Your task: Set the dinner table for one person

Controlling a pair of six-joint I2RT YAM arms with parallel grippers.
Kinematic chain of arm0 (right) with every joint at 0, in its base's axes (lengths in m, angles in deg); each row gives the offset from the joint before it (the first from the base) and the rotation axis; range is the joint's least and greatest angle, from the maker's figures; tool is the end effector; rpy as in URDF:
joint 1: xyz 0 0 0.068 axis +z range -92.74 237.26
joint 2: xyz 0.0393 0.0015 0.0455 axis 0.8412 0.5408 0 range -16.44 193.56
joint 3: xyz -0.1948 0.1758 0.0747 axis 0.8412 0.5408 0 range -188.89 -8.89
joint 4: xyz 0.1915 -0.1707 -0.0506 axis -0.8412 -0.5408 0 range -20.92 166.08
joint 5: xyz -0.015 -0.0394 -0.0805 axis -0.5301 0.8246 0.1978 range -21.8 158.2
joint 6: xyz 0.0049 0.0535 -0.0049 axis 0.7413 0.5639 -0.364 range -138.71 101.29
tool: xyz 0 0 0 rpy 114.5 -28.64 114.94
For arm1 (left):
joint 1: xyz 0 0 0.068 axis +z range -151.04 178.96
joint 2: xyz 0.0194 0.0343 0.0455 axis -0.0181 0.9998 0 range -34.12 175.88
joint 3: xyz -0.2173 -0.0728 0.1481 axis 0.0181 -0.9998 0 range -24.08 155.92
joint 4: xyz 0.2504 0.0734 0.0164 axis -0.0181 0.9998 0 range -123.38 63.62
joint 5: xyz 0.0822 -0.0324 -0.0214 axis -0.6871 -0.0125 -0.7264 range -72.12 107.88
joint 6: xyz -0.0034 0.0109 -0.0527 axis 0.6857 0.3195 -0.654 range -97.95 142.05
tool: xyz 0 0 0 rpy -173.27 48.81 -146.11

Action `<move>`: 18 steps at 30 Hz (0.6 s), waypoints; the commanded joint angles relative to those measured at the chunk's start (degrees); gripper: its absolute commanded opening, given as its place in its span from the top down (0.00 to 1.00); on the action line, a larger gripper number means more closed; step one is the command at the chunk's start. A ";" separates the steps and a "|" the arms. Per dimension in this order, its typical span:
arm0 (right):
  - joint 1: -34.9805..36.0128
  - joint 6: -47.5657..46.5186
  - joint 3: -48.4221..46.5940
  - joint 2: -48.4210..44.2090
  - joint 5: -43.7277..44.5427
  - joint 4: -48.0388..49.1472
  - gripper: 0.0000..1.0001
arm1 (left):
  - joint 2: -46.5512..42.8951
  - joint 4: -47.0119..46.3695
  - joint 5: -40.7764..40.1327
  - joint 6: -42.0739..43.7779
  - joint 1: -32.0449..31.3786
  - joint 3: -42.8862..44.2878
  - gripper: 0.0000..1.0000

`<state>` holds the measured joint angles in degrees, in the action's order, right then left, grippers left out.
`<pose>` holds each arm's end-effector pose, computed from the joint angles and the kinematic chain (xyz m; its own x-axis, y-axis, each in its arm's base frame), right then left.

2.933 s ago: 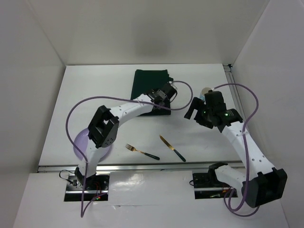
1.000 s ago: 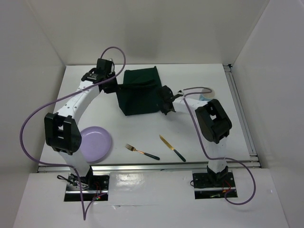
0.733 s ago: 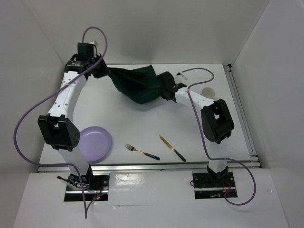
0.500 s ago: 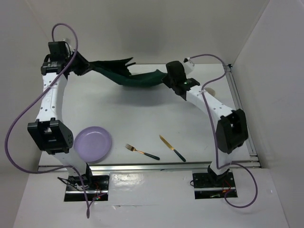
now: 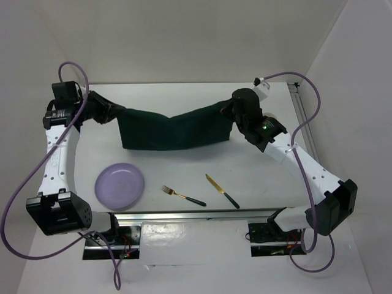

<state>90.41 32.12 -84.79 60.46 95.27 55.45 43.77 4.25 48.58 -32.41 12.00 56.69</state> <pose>0.2637 0.1528 0.3873 -0.2979 0.6300 -0.7172 0.1554 0.7733 0.6148 0.2888 0.0483 0.3843 -0.4974 -0.8334 -0.2409 -0.3268 0.4373 -0.8378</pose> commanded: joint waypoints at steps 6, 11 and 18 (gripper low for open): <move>-0.01 -9.07 -9.52 -0.01 3.96 4.27 1.00 | 1.13 -5.63 0.33 1.11 0.76 14.31 1.00; -3.95 -16.28 -21.63 8.50 0.99 7.52 1.00 | 10.85 -7.48 2.52 2.95 0.76 25.27 1.00; -11.25 -19.10 -39.14 23.98 -5.87 10.42 1.00 | 29.03 -8.53 5.60 4.80 -1.78 44.10 1.00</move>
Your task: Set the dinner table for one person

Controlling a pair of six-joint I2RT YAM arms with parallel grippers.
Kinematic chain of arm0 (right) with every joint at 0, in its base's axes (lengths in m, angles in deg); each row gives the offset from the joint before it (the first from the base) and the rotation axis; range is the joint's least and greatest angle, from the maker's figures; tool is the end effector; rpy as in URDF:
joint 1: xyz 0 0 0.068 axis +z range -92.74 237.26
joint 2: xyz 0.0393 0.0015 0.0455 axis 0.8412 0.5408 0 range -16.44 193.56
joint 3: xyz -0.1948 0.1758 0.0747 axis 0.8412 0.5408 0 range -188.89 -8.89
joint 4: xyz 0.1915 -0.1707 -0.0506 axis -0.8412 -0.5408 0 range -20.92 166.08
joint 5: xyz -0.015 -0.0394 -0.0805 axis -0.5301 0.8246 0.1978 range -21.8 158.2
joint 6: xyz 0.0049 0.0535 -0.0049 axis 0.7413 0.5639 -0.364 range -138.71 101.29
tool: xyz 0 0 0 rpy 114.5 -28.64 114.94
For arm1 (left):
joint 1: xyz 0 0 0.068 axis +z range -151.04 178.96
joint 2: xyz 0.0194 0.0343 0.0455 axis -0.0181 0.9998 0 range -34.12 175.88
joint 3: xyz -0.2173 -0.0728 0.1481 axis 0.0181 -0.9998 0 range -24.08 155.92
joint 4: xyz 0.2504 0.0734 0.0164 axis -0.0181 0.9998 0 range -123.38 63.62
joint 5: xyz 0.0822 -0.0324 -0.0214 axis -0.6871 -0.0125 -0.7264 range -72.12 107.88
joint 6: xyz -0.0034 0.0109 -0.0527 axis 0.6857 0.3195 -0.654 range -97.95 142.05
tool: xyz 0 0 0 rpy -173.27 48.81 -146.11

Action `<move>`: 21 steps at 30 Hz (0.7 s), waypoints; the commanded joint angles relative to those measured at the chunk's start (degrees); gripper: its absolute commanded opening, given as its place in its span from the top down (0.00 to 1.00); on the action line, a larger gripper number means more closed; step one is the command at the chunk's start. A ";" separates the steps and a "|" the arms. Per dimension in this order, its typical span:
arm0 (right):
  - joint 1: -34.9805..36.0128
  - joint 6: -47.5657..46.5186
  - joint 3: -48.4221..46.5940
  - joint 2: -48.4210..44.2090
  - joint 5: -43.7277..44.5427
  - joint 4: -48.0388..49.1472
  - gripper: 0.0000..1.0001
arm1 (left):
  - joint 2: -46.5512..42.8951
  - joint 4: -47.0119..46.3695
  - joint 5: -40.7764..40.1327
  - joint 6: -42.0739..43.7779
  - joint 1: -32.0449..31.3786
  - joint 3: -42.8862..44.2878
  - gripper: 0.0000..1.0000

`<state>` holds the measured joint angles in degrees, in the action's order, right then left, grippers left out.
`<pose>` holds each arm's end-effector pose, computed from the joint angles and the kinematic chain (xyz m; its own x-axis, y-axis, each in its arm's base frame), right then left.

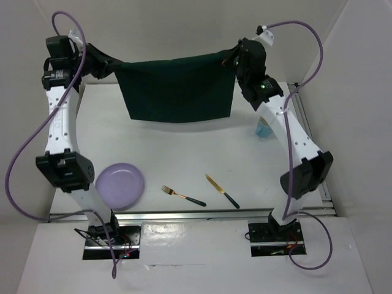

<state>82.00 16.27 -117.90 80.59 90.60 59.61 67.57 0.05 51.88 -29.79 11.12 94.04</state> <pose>0.3563 0.1492 0.4766 -0.0823 0.5457 -0.8339 0.0064 0.8370 0.5471 0.3859 0.0629 0.4687 -0.4503 -0.7638 -0.4624 -0.0094 0.5219 -0.8530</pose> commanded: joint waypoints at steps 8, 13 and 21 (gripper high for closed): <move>-9.09 -3.25 -18.25 13.97 -6.04 7.50 1.00 | 18.37 -14.42 9.32 -3.52 -1.36 19.35 1.00; -9.09 -2.11 -5.28 8.19 -7.10 9.61 1.00 | 10.92 -18.58 9.86 -2.75 -1.35 2.41 1.00; -7.16 4.74 28.21 -7.81 -9.64 9.79 1.00 | -7.28 -16.65 4.86 3.57 -1.87 -36.96 0.94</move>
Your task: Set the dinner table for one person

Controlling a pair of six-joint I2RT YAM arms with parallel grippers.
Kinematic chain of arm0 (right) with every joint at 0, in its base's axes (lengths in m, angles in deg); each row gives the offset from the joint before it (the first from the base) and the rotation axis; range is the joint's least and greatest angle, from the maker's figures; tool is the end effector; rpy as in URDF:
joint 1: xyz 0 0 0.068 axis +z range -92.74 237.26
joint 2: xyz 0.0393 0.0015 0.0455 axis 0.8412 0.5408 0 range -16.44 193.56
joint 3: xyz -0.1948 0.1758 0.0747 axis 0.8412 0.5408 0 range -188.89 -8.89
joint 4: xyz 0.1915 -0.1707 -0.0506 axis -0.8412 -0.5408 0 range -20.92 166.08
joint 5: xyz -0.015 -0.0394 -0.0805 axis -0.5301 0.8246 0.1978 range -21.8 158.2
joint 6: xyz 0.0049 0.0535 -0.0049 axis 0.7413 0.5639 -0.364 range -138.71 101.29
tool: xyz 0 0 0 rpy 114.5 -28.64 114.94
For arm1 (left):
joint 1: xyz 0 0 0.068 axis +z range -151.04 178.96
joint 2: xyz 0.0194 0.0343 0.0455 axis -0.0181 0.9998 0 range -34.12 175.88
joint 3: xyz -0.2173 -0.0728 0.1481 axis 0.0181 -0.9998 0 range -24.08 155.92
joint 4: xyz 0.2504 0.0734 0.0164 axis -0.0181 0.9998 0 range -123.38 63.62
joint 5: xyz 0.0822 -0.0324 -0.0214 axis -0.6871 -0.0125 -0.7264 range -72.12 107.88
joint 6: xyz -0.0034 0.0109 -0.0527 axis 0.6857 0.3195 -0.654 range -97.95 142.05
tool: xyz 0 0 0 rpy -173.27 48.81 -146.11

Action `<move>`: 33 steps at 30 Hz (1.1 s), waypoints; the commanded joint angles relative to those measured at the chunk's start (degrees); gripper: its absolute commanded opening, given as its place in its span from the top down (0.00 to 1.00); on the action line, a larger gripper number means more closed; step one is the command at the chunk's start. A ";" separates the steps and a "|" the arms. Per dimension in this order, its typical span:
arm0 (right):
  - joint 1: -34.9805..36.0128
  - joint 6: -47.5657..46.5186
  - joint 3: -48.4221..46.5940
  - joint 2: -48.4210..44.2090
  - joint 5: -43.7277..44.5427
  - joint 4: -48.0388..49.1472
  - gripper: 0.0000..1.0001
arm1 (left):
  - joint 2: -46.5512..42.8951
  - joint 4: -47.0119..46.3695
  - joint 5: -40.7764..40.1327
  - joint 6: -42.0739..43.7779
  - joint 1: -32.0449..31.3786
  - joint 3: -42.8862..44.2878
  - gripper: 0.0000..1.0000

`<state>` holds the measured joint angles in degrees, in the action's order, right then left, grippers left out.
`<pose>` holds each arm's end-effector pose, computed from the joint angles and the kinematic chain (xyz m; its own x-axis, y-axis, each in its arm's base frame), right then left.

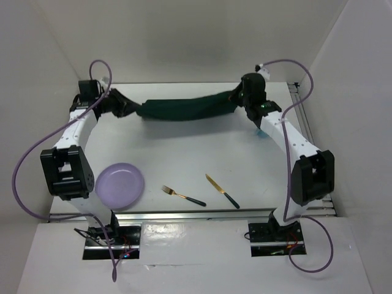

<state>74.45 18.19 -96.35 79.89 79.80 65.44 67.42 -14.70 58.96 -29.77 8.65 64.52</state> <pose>0.3871 0.1122 0.3610 -0.3203 0.5166 -0.7941 0.1049 0.8524 0.5123 0.4090 0.0462 0.3230 -0.6533 -0.7126 -0.2557 -0.1435 0.4481 -0.8824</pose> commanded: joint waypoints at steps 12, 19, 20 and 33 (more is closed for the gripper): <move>5.22 0.37 23.75 -21.80 2.82 -13.79 0.10 | -14.17 16.74 -19.96 11.38 -1.25 -13.55 0.00; 5.22 -8.41 14.88 -10.34 -1.83 -16.94 0.71 | -7.42 20.42 -27.96 14.55 -11.25 -5.56 0.87; 5.22 -9.21 11.12 -7.42 -3.67 -18.10 0.76 | -3.58 21.91 -28.59 14.55 -12.23 -4.32 1.00; 0.48 -9.92 4.22 16.33 -14.50 -21.45 1.00 | 14.91 24.30 -36.16 14.19 -15.85 1.39 1.00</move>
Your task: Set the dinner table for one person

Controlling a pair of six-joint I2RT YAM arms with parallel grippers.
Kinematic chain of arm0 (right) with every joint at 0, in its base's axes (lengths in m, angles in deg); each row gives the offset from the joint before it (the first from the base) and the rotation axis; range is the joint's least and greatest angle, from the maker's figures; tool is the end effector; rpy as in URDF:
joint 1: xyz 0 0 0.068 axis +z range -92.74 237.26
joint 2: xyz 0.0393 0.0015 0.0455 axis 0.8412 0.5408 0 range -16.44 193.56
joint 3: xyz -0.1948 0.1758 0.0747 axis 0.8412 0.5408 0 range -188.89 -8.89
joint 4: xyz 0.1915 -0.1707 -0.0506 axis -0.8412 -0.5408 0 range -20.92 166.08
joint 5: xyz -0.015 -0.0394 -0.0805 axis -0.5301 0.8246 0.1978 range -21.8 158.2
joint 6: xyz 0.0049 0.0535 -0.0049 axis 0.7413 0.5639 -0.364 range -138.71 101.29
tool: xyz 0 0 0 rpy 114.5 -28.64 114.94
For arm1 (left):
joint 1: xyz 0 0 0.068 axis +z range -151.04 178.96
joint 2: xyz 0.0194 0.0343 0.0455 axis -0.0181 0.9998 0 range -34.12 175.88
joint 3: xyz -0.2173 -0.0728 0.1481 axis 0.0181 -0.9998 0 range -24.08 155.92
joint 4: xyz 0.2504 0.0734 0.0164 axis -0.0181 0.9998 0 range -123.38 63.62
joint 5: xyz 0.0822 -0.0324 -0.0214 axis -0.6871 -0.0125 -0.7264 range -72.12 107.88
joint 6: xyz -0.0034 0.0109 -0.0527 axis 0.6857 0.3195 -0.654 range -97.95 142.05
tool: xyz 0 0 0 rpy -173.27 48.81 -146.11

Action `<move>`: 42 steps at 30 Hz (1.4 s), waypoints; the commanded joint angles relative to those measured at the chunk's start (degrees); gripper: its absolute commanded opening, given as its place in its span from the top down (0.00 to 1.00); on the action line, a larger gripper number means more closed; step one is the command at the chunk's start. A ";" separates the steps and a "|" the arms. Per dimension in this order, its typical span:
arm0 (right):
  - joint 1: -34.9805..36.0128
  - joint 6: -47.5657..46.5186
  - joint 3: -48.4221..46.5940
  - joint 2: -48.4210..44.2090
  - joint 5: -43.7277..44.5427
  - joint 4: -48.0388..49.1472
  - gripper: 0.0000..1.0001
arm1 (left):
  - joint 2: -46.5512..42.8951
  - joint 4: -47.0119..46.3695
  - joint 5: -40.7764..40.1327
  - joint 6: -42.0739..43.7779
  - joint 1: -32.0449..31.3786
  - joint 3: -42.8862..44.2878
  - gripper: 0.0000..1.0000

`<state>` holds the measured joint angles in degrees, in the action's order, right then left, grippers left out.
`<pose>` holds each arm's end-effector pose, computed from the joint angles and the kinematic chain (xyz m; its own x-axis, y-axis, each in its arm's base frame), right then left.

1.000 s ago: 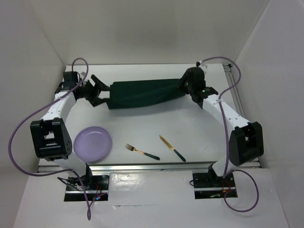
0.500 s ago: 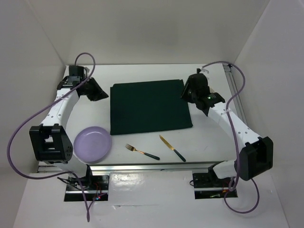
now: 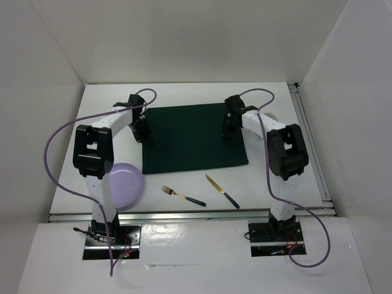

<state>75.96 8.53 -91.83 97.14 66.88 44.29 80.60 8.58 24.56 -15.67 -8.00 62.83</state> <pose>0.3953 0.1346 0.1851 -0.8979 0.1792 -0.4021 0.0904 0.9690 0.2301 0.4095 -0.0541 0.1895 -0.8348 -0.5102 -0.2069 -0.4429 0.8456 -0.2981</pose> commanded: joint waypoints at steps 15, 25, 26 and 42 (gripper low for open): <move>-1.65 6.06 4.80 5.16 -1.58 4.28 1.00 | 17.90 4.01 -3.34 0.62 2.92 18.10 1.00; -0.51 7.65 3.66 7.71 2.11 3.58 1.00 | 18.89 6.65 -4.57 0.63 4.67 19.37 1.00; -0.51 7.65 3.66 7.71 2.11 3.58 1.00 | 17.14 5.87 -4.57 0.62 4.68 17.69 1.00; 0.02 8.70 9.10 4.29 5.89 2.00 1.00 | 9.91 0.58 -4.74 -0.52 4.68 3.35 1.00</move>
<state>75.39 17.74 -87.22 98.71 67.82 50.67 88.99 3.42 24.14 -17.24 -3.76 69.39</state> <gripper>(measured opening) 0.036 0.045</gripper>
